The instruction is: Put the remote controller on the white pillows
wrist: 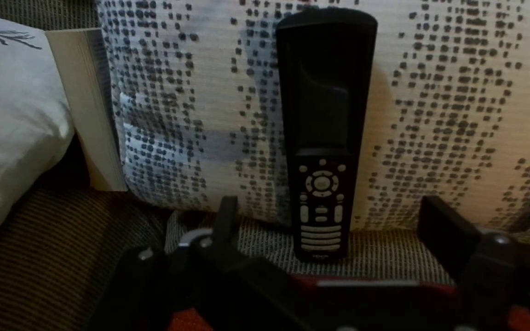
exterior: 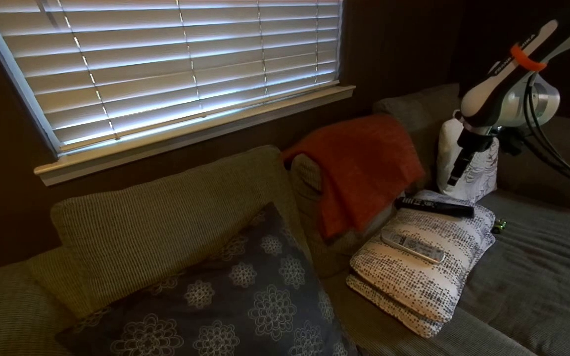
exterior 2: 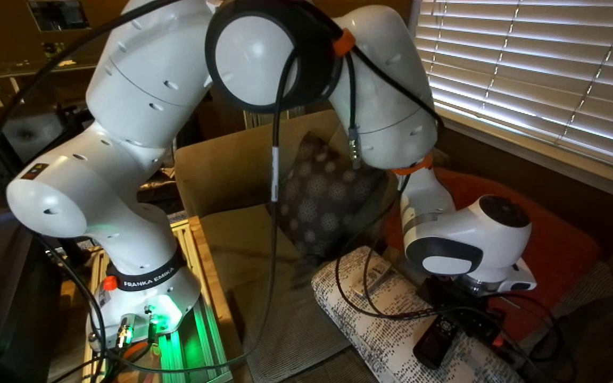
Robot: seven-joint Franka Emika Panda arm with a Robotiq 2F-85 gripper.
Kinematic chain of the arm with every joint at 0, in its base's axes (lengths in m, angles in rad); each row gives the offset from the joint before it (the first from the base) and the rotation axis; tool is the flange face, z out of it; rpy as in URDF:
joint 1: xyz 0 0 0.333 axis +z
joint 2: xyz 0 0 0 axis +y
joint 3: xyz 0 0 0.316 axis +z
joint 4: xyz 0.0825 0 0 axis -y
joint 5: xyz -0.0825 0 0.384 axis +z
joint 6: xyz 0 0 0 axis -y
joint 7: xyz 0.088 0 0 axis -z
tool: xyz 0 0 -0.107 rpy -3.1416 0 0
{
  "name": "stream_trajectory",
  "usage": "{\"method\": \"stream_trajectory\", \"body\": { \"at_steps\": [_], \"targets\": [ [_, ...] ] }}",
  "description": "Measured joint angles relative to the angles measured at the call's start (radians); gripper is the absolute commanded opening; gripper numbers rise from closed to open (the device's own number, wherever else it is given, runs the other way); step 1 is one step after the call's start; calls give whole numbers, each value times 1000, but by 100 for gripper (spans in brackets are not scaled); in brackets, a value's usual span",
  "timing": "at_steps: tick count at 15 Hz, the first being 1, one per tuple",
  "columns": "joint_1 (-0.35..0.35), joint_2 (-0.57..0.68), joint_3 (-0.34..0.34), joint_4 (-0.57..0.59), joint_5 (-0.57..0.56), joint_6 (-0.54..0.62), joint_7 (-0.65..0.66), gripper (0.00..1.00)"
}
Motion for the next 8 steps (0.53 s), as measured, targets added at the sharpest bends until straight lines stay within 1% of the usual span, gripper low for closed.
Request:
{"method": "stream_trajectory", "body": {
  "at_steps": [3, 8],
  "targets": [
    [3, -60, 0, -55, 0, -1, 4, 100],
    [22, -207, 0, -192, 0, -5, 19, 100]
  ]
}}
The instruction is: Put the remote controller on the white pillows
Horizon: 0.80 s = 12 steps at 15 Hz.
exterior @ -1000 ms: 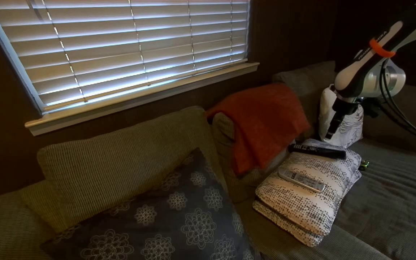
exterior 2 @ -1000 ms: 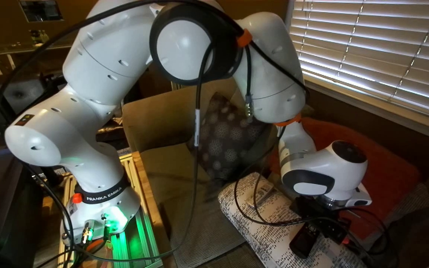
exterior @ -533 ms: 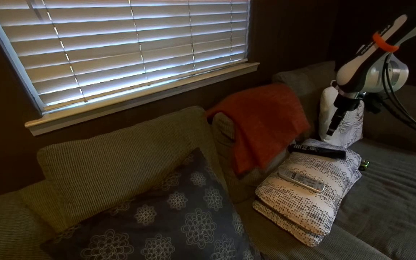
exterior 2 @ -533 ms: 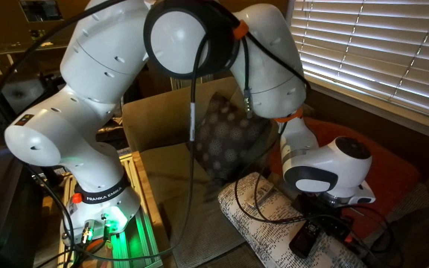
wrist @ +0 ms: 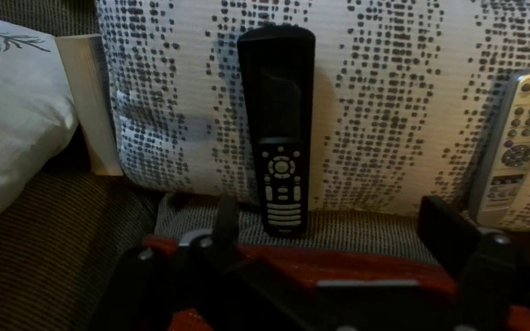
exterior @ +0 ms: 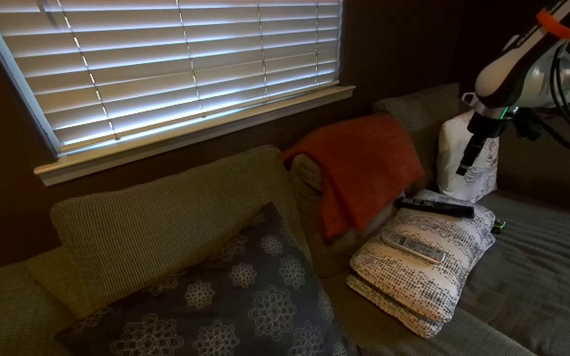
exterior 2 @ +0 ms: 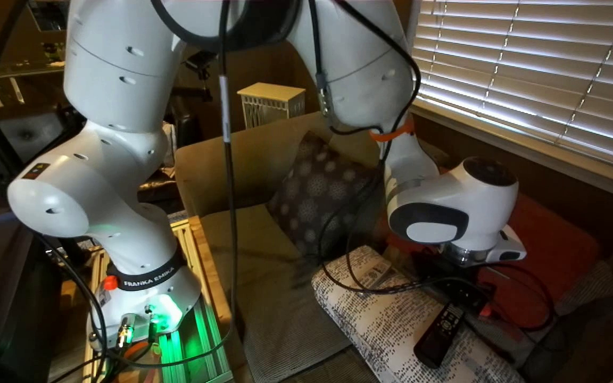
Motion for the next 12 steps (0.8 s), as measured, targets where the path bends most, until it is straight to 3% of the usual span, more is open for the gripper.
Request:
{"method": "stream_trajectory", "body": {
  "at_steps": [6, 12],
  "targets": [
    [57, -180, -17, -140, 4, 0, 86, 100],
    [145, -289, -69, -201, 3, 0, 156, 100]
  ]
}}
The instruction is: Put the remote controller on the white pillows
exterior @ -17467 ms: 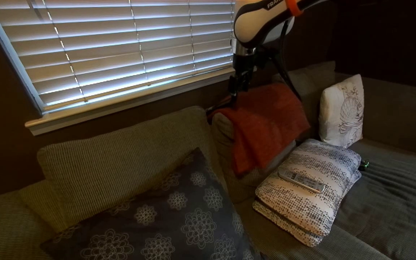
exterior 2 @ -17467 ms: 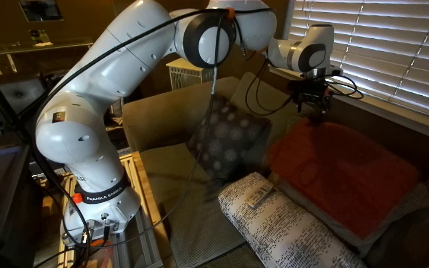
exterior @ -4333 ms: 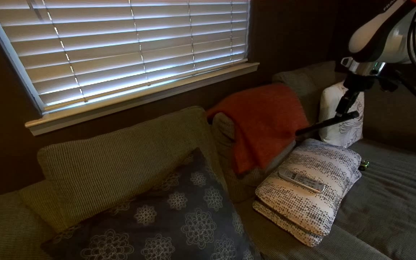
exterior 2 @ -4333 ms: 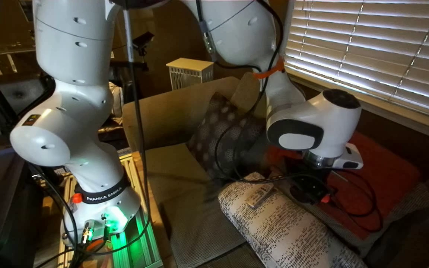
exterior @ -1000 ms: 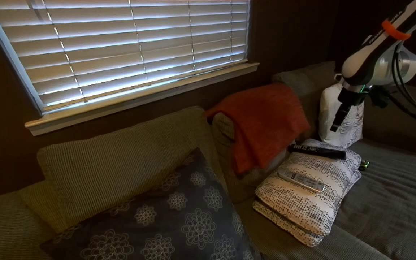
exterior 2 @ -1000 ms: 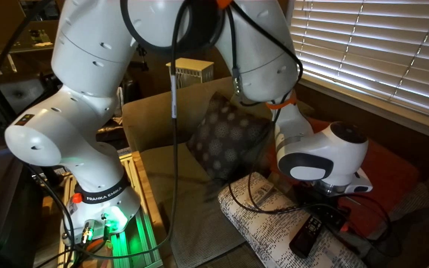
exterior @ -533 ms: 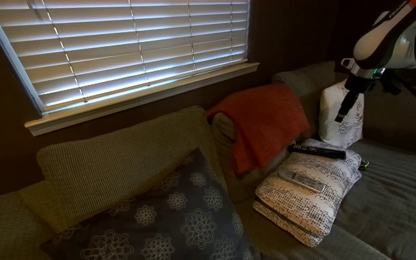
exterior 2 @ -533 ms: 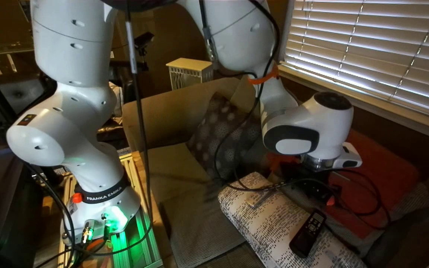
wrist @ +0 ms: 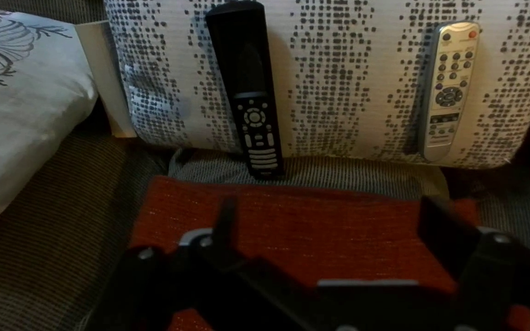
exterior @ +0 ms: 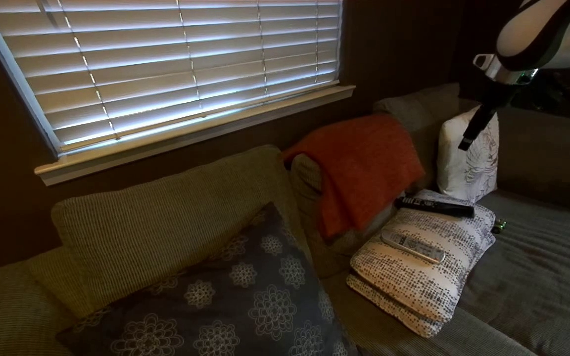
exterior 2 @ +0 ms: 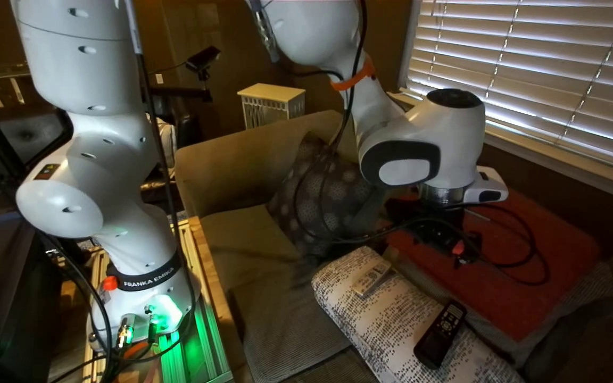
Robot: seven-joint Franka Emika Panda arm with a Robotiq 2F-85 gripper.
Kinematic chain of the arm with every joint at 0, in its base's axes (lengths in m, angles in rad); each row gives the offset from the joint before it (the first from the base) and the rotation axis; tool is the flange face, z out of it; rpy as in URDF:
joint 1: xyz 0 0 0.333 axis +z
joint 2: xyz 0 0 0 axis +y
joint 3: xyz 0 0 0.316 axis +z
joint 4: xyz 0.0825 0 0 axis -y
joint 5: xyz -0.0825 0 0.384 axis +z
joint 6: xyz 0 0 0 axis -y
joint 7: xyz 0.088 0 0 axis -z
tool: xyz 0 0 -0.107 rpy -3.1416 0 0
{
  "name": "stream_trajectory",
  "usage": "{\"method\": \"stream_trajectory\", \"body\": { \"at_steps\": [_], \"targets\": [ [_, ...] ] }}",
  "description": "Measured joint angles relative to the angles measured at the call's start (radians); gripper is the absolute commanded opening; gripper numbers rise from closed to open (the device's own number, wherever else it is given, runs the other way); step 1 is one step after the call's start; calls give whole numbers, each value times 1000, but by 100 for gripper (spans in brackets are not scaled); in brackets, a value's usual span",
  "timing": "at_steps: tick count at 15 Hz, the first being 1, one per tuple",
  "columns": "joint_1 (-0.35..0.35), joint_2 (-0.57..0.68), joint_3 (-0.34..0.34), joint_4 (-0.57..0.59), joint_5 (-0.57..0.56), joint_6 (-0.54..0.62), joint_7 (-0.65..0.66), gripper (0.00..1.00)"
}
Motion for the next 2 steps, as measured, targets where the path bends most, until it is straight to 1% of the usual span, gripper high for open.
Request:
{"method": "stream_trajectory", "body": {
  "at_steps": [2],
  "targets": [
    [2, 3, -2, 0, 0, 0, 0, 100]
  ]
}}
